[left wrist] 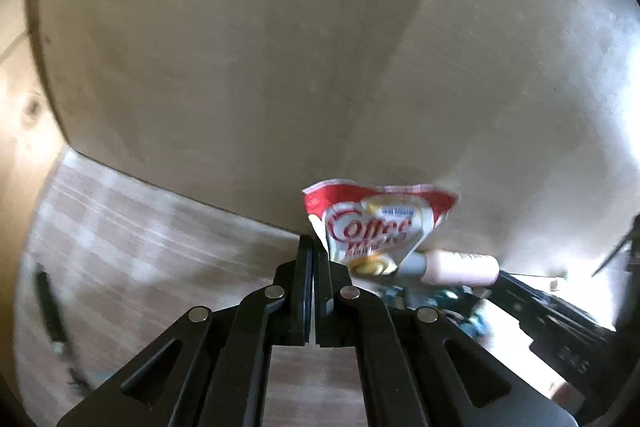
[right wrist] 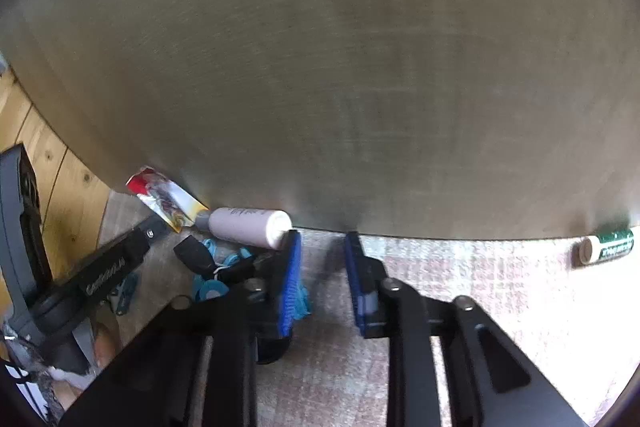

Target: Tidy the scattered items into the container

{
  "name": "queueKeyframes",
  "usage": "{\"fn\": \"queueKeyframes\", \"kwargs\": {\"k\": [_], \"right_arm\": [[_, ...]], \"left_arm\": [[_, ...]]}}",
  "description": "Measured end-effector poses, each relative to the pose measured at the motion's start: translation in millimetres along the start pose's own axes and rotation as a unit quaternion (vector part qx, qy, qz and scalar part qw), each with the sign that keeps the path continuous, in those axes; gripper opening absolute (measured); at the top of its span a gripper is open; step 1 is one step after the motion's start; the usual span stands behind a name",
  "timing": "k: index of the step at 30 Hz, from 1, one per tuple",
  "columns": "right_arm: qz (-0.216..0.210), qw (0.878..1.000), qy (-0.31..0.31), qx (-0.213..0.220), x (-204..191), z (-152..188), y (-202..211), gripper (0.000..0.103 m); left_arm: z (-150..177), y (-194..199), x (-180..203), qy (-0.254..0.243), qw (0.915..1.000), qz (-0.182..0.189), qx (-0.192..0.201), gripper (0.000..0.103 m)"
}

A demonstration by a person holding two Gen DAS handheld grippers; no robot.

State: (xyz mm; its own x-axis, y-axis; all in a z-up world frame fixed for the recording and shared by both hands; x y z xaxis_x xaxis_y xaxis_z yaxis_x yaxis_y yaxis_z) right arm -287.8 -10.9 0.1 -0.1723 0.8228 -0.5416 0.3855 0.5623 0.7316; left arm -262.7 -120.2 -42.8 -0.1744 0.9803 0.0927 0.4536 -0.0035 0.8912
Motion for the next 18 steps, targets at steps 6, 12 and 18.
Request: {"fn": "queueKeyframes", "kwargs": {"k": [6,12,18], "right_arm": [[0.015,0.999,0.044,-0.027,-6.1,23.5,5.4,0.012],[-0.002,0.998,0.037,-0.054,10.0,74.4,41.7,0.011],[-0.041,0.993,0.018,-0.111,34.3,130.7,104.9,0.011]], "left_arm": [[33.3,19.4,44.3,-0.065,0.9976,0.025,-0.003,0.000],[103.5,58.4,67.8,-0.122,0.9897,0.068,-0.030,0.000],[200.3,116.6,100.4,-0.190,0.9564,0.183,-0.125,0.005]]}}
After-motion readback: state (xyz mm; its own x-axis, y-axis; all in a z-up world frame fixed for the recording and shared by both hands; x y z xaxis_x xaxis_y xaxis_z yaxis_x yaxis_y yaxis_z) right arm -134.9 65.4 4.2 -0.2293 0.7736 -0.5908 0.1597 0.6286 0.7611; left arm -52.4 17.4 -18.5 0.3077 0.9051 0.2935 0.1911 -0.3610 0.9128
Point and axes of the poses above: each gripper's, at about its wrist camera, not at the fingertips, and y roughly against the way its jaws point, x to its right, z to its underside, the point moved 6 cm from there along -y, roughly the way its jaws point, and after that the axes turned 15 degrees about -z, right-handed, at the moved point
